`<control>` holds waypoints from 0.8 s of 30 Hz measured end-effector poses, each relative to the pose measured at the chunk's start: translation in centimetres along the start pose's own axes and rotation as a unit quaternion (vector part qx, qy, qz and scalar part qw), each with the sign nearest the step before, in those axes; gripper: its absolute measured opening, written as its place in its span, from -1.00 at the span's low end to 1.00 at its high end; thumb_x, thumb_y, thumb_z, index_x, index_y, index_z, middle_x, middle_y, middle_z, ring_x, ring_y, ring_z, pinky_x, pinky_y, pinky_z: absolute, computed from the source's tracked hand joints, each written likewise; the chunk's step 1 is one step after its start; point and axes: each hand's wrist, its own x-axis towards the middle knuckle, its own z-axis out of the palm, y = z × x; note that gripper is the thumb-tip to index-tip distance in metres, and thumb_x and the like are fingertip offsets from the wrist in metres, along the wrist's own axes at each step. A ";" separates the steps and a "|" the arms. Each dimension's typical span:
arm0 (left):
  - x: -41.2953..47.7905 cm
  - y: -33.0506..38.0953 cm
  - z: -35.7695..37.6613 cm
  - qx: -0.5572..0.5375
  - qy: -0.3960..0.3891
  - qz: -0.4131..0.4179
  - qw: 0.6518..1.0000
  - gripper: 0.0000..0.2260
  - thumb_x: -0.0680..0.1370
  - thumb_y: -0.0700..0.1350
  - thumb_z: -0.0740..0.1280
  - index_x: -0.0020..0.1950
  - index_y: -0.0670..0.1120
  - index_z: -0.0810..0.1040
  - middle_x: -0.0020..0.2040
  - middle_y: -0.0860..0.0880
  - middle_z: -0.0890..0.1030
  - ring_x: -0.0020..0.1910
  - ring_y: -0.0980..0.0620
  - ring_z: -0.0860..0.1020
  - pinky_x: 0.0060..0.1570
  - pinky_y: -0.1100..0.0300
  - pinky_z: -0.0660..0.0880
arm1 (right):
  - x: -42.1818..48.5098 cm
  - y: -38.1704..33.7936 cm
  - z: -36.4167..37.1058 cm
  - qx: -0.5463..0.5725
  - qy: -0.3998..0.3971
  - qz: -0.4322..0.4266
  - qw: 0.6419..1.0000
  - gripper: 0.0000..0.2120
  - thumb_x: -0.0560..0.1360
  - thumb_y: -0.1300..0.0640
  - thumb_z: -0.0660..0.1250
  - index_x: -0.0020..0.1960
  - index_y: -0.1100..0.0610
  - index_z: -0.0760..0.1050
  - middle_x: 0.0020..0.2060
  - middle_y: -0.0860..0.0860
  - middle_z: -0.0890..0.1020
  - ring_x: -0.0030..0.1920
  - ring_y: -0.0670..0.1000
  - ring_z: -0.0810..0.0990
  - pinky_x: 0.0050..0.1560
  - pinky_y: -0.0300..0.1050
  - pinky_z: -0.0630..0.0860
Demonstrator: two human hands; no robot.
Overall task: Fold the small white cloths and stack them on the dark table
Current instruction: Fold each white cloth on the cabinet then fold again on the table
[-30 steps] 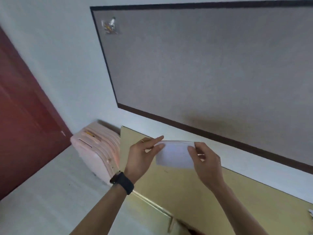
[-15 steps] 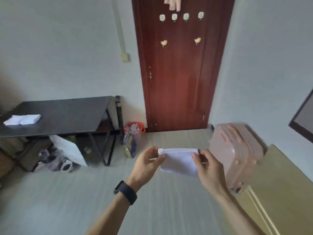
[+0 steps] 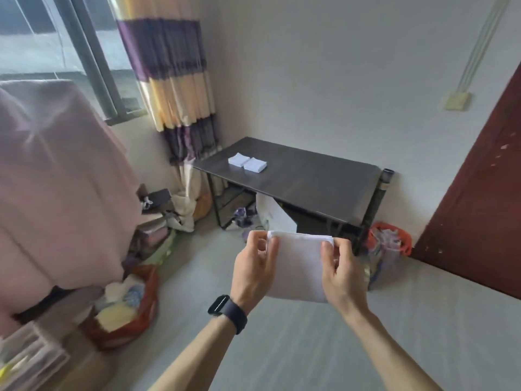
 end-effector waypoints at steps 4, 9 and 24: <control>6.6 -5.1 -4.1 -0.012 0.028 -0.054 0.998 -0.89 0.64 0.06 0.24 0.03 0.04 0.47 -0.14 0.12 0.57 -0.37 0.19 0.47 -0.34 0.25 0.42 | 3.7 -1.4 8.8 0.032 -0.059 0.026 0.997 -0.86 0.63 -0.03 0.19 -0.09 -0.06 0.41 -0.33 -0.01 0.60 -0.27 -0.07 0.54 -0.34 -0.31 0.38; 15.0 -10.6 -6.0 -0.029 0.041 -0.109 0.993 -0.87 0.62 0.09 0.28 -0.01 0.06 0.50 -0.15 0.15 0.57 -0.34 0.25 0.46 -0.33 0.34 0.40 | 9.9 -0.6 17.6 0.037 -0.087 0.055 0.994 -0.83 0.63 -0.05 0.20 -0.07 0.01 0.45 -0.31 -0.08 0.60 -0.22 -0.20 0.55 -0.31 -0.32 0.38; 42.4 -26.8 -8.1 -0.064 0.094 -0.296 0.948 -0.74 0.56 0.22 0.31 -0.04 0.04 0.58 -0.15 0.09 0.68 -0.21 0.14 0.61 -0.10 0.12 0.56 | 32.6 5.1 44.6 0.059 -0.236 0.138 0.960 -0.78 0.62 -0.07 0.22 -0.01 0.06 0.50 -0.20 -0.10 0.64 -0.18 -0.15 0.57 -0.18 -0.16 0.49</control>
